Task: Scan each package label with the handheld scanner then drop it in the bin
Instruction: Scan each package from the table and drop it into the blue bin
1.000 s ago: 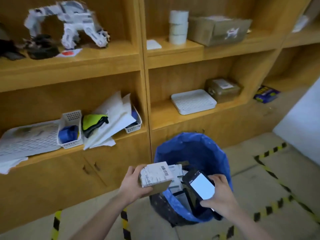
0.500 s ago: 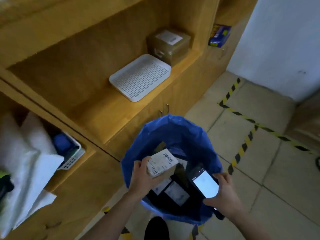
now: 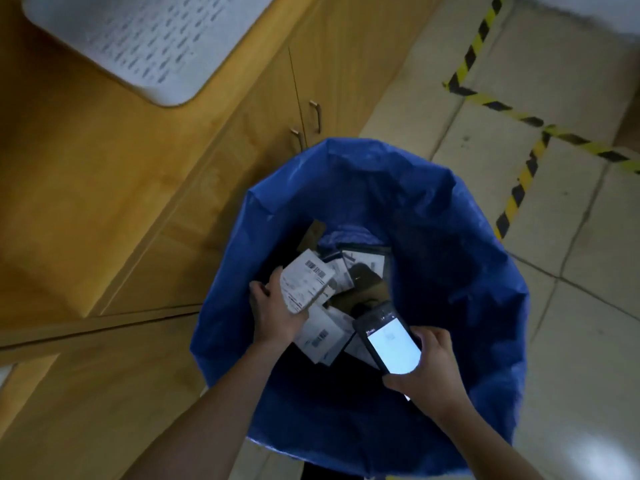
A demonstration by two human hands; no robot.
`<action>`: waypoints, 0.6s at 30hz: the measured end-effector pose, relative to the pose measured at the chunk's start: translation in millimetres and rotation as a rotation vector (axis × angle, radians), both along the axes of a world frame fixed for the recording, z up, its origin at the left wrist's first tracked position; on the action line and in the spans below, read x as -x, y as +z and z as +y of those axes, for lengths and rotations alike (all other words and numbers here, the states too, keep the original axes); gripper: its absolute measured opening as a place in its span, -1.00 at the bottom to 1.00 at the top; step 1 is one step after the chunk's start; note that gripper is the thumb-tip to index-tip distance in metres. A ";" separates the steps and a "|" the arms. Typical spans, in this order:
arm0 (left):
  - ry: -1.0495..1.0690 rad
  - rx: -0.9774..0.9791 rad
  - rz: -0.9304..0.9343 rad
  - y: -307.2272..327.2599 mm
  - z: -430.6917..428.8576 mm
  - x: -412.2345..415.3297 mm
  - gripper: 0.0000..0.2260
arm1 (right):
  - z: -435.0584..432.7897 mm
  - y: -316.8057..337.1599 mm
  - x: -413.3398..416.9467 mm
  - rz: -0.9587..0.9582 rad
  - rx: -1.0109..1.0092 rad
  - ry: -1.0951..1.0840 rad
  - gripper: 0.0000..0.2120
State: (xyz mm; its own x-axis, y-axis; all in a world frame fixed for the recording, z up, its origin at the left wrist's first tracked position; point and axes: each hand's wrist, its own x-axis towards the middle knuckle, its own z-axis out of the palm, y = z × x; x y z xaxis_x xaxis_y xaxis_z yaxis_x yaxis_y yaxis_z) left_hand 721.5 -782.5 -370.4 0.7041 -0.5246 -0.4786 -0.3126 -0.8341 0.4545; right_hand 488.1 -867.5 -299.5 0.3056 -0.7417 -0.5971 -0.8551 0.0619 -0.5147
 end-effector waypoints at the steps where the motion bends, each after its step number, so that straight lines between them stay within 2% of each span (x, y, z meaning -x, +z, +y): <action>1: -0.005 -0.004 -0.018 -10.6 1.1 -4.2 -0.17 | 2.9 -11.4 -3.3 0.001 -0.006 0.008 -0.19; 7: -0.129 -0.031 0.001 -45.3 6.2 -19.1 -0.14 | 18.4 -48.6 -14.9 0.025 -0.055 0.013 -0.13; 11: -0.176 -0.152 -0.079 -46.9 2.0 -21.2 -0.18 | 26.4 -53.5 -15.0 0.023 -0.073 0.004 -0.14; 15: -0.199 -0.241 -0.043 -44.5 -8.3 -25.5 -0.13 | 29.0 -52.9 -13.1 0.039 -0.087 0.005 -0.16; 18: -0.254 -0.310 -0.086 -43.1 -17.4 -31.4 -0.12 | 25.7 -53.6 -12.1 0.024 -0.072 -0.022 -0.17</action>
State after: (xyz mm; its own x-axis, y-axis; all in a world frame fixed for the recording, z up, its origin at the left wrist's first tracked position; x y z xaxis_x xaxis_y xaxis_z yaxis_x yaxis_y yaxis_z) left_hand 753.0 -799.9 -413.5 0.6147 -0.5270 -0.5869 -0.5523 -0.8188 0.1567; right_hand 500.2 -841.8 -353.1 0.2744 -0.7032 -0.6559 -0.8653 0.1170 -0.4875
